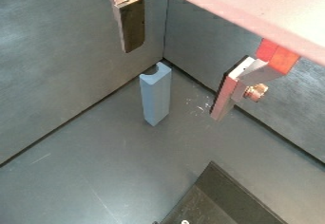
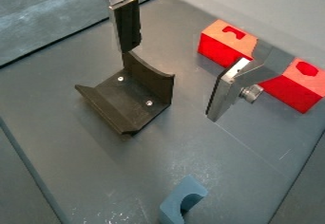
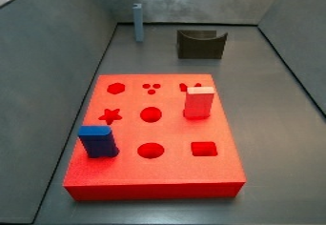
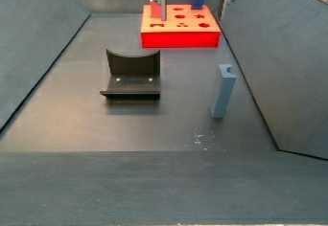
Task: Pick up the arch object. Move up. Move to above the board. Insert the arch object.
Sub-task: Pick up the arch object.
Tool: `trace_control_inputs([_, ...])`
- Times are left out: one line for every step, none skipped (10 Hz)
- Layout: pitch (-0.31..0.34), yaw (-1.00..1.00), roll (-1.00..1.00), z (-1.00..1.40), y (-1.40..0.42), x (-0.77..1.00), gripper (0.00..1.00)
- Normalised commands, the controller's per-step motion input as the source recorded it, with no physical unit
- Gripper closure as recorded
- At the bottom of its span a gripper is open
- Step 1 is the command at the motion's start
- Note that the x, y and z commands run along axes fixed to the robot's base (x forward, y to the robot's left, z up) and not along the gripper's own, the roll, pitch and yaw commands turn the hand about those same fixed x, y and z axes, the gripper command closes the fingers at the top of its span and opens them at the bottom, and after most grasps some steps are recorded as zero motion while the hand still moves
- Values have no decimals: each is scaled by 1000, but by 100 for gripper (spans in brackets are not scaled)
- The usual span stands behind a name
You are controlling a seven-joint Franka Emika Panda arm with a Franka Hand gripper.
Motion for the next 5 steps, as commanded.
trace_control_inputs([0, -54, 0, 0, 171, 0, 0])
trace_control_inputs([-143, -43, -13, -240, 480, -329, 0])
trace_control_inputs([-221, -9, 0, -440, 537, -691, 0])
trace_control_inputs([-256, -51, 0, -563, 489, -726, 0])
trace_control_inputs([-263, -46, -37, -729, 383, -620, 0])
